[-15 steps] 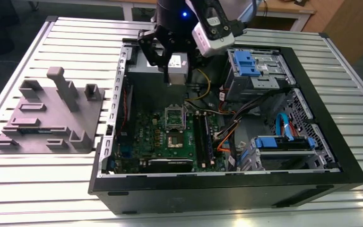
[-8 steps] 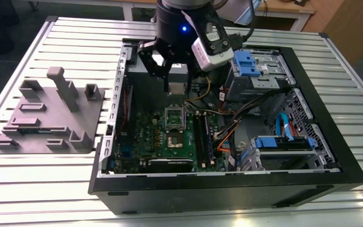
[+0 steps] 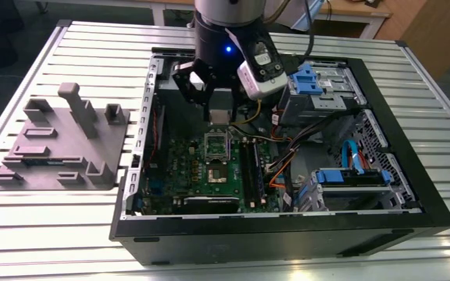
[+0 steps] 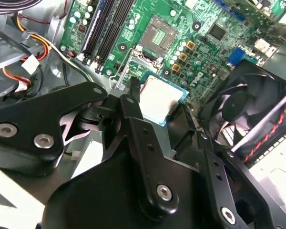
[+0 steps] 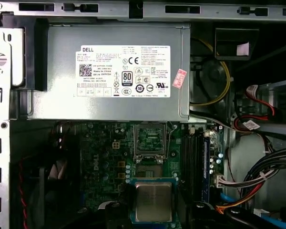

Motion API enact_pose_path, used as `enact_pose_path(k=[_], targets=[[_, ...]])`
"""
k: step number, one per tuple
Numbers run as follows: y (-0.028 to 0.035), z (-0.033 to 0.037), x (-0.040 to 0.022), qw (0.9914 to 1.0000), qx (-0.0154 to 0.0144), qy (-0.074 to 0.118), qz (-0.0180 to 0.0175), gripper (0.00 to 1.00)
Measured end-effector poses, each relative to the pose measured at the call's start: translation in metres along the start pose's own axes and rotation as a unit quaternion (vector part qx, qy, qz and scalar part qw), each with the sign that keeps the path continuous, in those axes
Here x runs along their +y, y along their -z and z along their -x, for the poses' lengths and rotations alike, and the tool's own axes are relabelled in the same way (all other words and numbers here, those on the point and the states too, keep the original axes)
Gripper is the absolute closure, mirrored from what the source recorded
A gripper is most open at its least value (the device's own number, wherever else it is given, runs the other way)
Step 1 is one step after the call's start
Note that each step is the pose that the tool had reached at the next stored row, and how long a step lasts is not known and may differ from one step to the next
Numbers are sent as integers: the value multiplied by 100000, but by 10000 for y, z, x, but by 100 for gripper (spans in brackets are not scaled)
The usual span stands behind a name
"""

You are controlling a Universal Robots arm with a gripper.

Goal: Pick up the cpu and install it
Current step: 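Place the cpu into insertion slot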

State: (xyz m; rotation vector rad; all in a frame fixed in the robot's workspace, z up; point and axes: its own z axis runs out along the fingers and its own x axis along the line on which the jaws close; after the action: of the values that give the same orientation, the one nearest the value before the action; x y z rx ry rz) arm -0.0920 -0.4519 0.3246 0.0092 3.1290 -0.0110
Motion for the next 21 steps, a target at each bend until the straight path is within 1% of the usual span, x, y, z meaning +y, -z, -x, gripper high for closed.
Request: enact_pose_path(k=[9,10,21], targets=[[-163,5,-10,100000,47,-5,4,53],[-172,5,-10,100000,50,-1,2,53],[-186,6,-14,100000,43,1,13,53]])
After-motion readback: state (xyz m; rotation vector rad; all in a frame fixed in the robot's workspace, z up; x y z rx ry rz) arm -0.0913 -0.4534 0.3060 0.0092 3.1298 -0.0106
